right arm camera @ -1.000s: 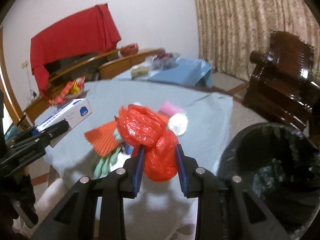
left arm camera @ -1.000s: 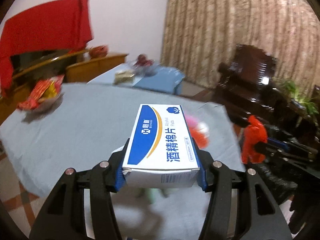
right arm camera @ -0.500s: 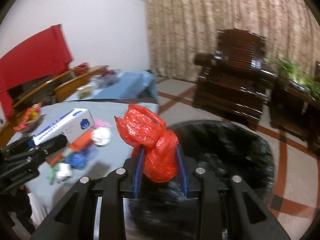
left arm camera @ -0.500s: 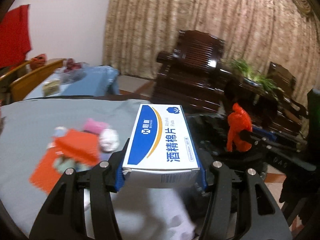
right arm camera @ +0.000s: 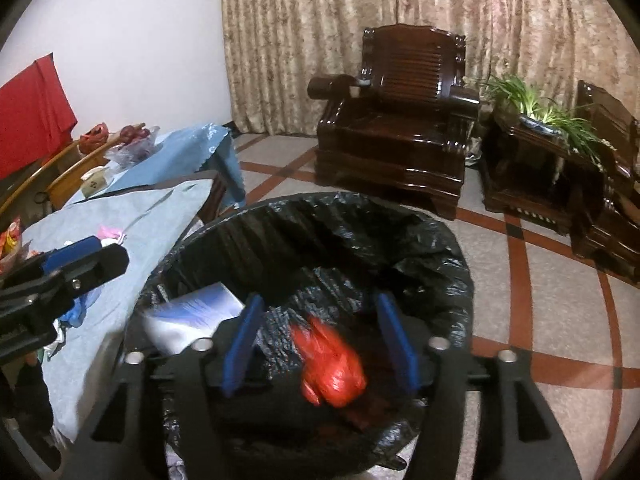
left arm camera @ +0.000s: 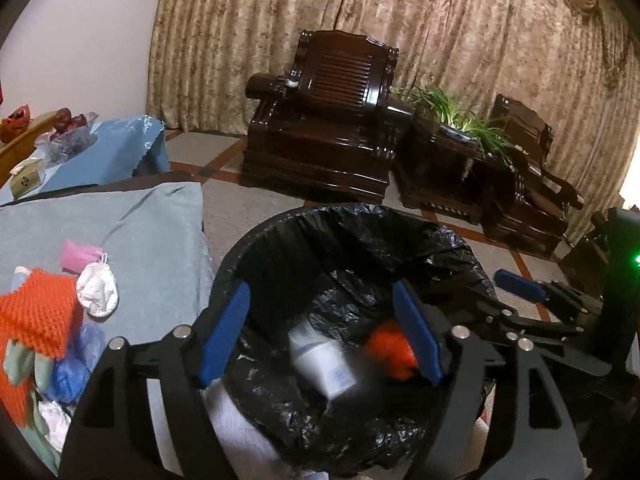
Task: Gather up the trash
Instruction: 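Carry both items over the bin and open both tools to drop them, then grasp an orange foam net with the left tool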
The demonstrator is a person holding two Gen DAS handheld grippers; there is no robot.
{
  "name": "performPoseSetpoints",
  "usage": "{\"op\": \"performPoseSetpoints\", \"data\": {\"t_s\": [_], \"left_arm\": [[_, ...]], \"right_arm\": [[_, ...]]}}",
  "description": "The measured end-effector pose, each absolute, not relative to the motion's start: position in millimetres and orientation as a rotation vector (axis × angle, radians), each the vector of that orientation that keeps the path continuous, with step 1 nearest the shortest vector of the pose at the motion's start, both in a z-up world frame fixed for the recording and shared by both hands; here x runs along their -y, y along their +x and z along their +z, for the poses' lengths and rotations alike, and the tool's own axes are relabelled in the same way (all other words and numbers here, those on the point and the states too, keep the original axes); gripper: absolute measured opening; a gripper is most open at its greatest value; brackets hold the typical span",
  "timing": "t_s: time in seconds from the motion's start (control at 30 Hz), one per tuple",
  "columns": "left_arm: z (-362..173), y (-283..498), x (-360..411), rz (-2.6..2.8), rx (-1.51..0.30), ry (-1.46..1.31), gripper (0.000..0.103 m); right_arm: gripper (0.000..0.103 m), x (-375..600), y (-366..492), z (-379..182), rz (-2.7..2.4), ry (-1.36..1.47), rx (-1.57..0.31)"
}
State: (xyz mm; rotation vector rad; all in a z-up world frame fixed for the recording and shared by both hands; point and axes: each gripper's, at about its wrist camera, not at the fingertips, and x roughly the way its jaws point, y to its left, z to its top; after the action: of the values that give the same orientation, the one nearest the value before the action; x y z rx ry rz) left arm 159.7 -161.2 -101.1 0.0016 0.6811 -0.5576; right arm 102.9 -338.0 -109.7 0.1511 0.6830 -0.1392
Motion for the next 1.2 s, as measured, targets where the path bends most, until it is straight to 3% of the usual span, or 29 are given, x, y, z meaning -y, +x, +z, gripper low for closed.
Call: {"op": "performPoseSetpoints", "data": {"t_s": [0.1, 0.23, 0.8, 0.93, 1.2], "left_arm": [[-98, 155, 146, -0.527, -0.673, 0.003, 0.08], [-85, 148, 111, -0.453, -0.646, 0.005, 0.089], [-64, 125, -79, -0.004, -0.601, 0.012, 0.09], [-75, 128, -111, 0.048, -0.634, -0.012, 0.083], [-110, 141, -137, 0.075, -0.721, -0.077, 0.078]], "right_arm": [[0.087, 336, 101, -106, -0.128, 0.153, -0.665], [0.097, 319, 105, -97, -0.094, 0.152, -0.635], [0.097, 180, 146, -86, 0.162, 0.072, -0.616], [0.097, 149, 156, -93, 0.209, 0.052, -0.621], [0.097, 111, 172, -108, 0.255, 0.027, -0.644]]}}
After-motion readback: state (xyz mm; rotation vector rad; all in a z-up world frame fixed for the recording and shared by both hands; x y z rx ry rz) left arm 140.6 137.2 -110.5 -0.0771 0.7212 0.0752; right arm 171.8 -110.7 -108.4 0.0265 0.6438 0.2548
